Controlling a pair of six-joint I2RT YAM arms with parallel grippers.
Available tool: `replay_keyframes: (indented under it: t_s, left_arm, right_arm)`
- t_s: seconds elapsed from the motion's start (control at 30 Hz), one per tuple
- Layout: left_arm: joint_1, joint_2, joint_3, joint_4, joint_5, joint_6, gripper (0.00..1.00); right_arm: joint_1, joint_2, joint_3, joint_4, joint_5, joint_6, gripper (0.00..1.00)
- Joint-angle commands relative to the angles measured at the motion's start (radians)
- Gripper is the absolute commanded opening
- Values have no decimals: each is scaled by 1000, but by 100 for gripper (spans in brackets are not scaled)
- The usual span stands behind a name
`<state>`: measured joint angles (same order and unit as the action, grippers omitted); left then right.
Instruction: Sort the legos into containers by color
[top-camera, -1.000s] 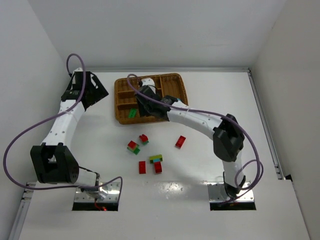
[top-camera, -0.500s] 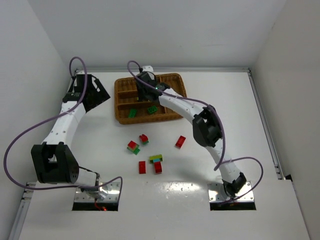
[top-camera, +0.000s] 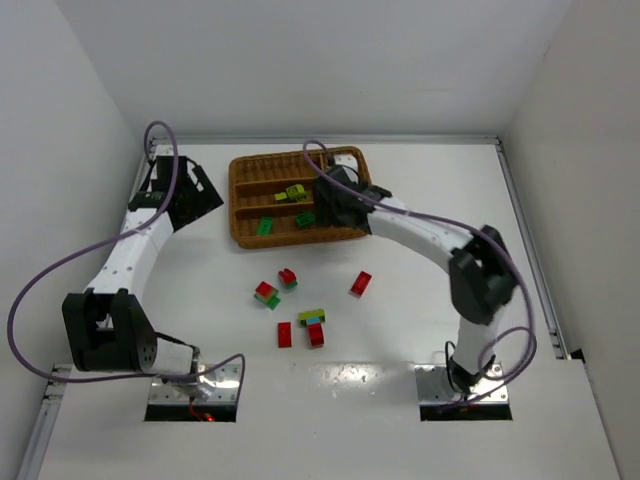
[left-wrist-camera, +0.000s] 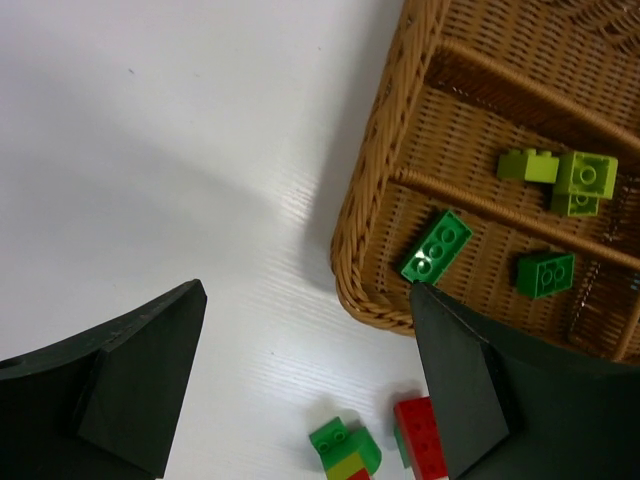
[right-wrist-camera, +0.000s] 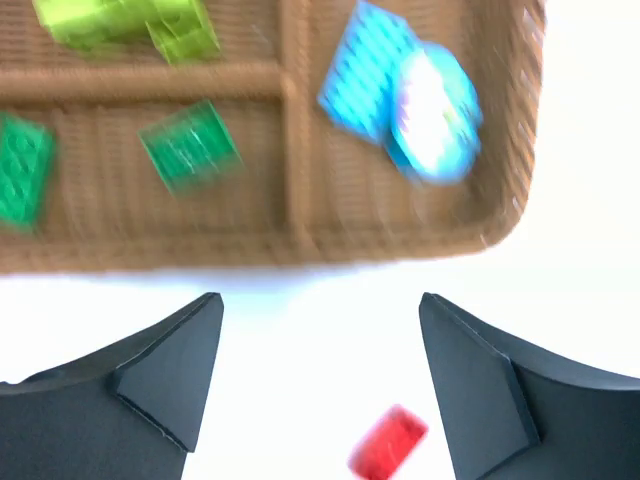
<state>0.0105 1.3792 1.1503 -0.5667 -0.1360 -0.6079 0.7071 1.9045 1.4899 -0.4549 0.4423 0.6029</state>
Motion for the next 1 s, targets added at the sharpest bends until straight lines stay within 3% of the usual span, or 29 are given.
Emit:
replay_keyframes:
  t_s: [0.0, 0.13, 0.43, 0.63, 0.7, 0.83, 0.9, 0.97]
  left_arm:
    - [-27, -63, -20, 16, 1, 11, 89]
    - [-61, -72, -53, 16, 1, 0, 89]
    - [-110, -81, -72, 25, -8, -9, 89]
    - [-110, -81, -72, 25, -19, -9, 89]
    - [-110, -81, -72, 25, -19, -9, 89]
    - [-110, -81, -63, 25, -30, -9, 89]
    - [-110, -81, -63, 25, -39, -9, 89]
    - [-110, -81, -54, 25, -48, -9, 89]
  right_arm:
    - [15, -224, -252, -48, 18, 185, 80]
    - [15, -298, -430, -123, -17, 389, 85]
    - [-5, -226, -505, -39, -152, 453, 83]
    - [5, -92, -436, -28, -206, 442, 66]
    - [5, -81, -424, -39, -206, 433, 54]
    - [5, -119, -401, -39, -169, 411, 30]
    - [5, -156, -361, -50, -142, 381, 21]
    - [14, -167, -317, -62, -110, 345, 19]
